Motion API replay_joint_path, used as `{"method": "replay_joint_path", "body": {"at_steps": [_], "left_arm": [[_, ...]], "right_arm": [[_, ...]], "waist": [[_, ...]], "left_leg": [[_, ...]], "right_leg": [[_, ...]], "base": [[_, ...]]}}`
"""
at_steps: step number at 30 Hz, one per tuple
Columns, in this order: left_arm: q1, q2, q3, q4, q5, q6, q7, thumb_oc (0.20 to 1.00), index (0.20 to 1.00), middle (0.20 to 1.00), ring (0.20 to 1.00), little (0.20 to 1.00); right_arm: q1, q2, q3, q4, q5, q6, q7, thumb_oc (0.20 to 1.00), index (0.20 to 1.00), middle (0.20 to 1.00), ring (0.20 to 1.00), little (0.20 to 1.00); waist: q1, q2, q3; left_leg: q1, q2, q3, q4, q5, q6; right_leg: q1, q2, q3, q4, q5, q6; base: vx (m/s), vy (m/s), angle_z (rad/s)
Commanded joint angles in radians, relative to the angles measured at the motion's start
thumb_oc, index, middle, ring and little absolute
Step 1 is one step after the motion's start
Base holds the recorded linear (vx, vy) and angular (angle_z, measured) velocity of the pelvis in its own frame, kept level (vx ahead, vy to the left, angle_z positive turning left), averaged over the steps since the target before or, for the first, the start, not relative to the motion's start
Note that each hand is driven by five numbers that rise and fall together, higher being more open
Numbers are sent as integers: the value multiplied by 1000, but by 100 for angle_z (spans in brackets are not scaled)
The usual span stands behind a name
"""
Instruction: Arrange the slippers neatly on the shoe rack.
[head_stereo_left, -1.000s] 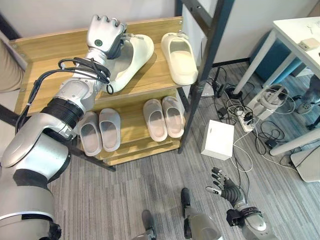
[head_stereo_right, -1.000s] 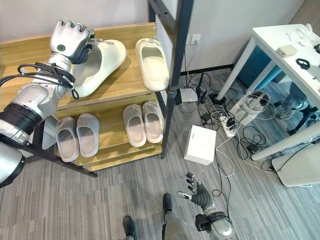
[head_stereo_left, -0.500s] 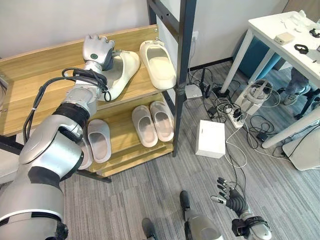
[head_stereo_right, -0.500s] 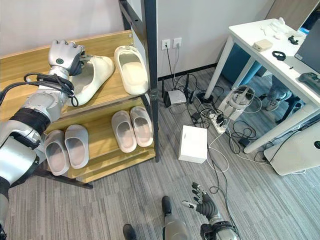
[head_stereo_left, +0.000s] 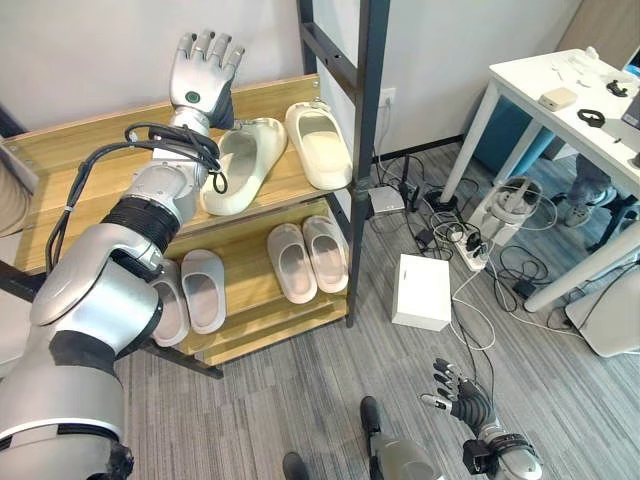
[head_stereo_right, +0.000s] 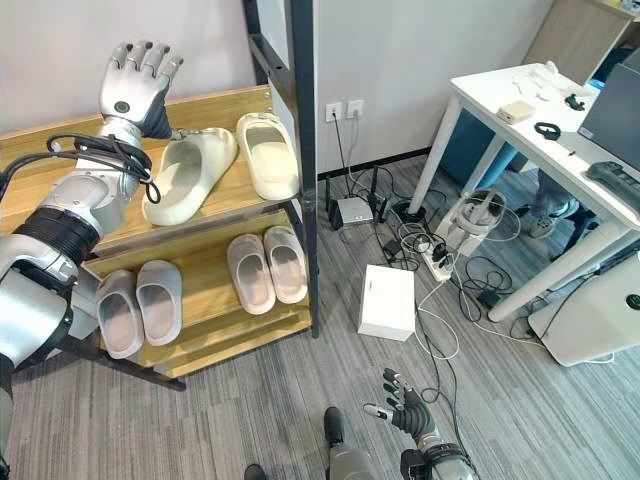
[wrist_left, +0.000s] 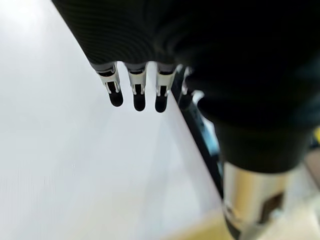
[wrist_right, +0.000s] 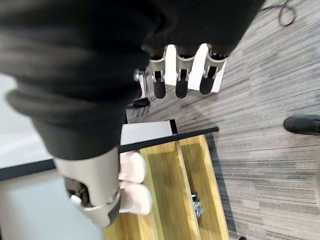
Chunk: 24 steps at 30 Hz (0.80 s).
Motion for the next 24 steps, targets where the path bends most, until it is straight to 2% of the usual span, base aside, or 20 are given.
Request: {"method": "replay_joint_path", "body": {"at_steps": [1, 3, 4, 7, 8, 9, 11, 17, 24], "left_arm": [[17, 39, 231, -145, -190, -62, 13, 1000, 1000, 1000, 1000, 1000], [187, 17, 357, -289, -287, -114, 0, 1000, 1000, 1000, 1000, 1000], [188, 17, 358, -289, -287, -113, 0, 1000, 1000, 1000, 1000, 1000], [361, -85, 438, -358, -446, -172, -54, 1000, 1000, 1000, 1000, 1000], [361, -85, 438, -358, -446, -172, -54, 1000, 1000, 1000, 1000, 1000], [449, -142, 463, -393, -603, -206, -110, 1000, 1000, 1000, 1000, 1000], [492, -197, 456, -399, -729, -226, -151, 1000, 1000, 1000, 1000, 1000], [529, -273, 389, -369, -844, -221, -210, 1000, 1000, 1000, 1000, 1000], [511, -390, 309, -218, -988, -176, -276, 1000, 1000, 1000, 1000, 1000]], "right_arm": [[-40, 31, -34, -3, 18, 2, 7, 1000, 1000, 1000, 1000, 1000], [-50, 53, -40, 23, -10, 19, -4, 1000, 1000, 1000, 1000, 1000], [-50, 53, -39, 23, -10, 19, -4, 1000, 1000, 1000, 1000, 1000], [-86, 73, -33, 63, -38, 48, -16, 1000, 1000, 1000, 1000, 1000], [-86, 73, -33, 63, -38, 48, -16, 1000, 1000, 1000, 1000, 1000], [-103, 82, -31, 75, -45, 66, -20, 1000, 1000, 1000, 1000, 1000], [-125, 95, -21, 94, -48, 80, -23, 1000, 1000, 1000, 1000, 1000], [-189, 117, 4, 157, -48, 99, -39, 1000, 1000, 1000, 1000, 1000], [-256, 144, 39, 236, -52, 128, -59, 1000, 1000, 1000, 1000, 1000]], "waist": [[39, 14, 9], [66, 9, 3], [65, 10, 2], [90, 9, -4], [90, 9, -4], [102, 11, -7], [109, 12, -14], [121, 17, -26], [114, 31, -40]], "left_leg": [[57, -10, -27, 0, -167, 24], [55, -13, -49, 0, -161, 26], [55, -13, -50, 0, -161, 26], [56, -19, -73, 0, -155, 29], [55, -19, -73, 0, -155, 29], [59, -23, -83, 0, -156, 31], [57, -25, -91, 0, -153, 33], [61, -29, -101, 0, -150, 36], [66, -32, -98, 0, -154, 38]], "right_leg": [[158, -19, -60, -4, -247, 112], [169, -20, -79, -4, -251, 106], [169, -20, -79, -4, -251, 106], [182, -23, -97, -4, -252, 101], [181, -23, -98, -4, -252, 101], [189, -23, -103, -4, -254, 101], [191, -26, -108, -4, -253, 100], [197, -30, -117, -4, -251, 101], [199, -33, -115, -4, -249, 104]], "base": [[-26, -14, 23], [-35, -5, 34], [-31, 4, 29], [-30, 19, 24], [-27, 30, 29], [-22, 27, 25], [-21, 27, 17], [-8, 21, 7], [-1, 2, 1]]}}
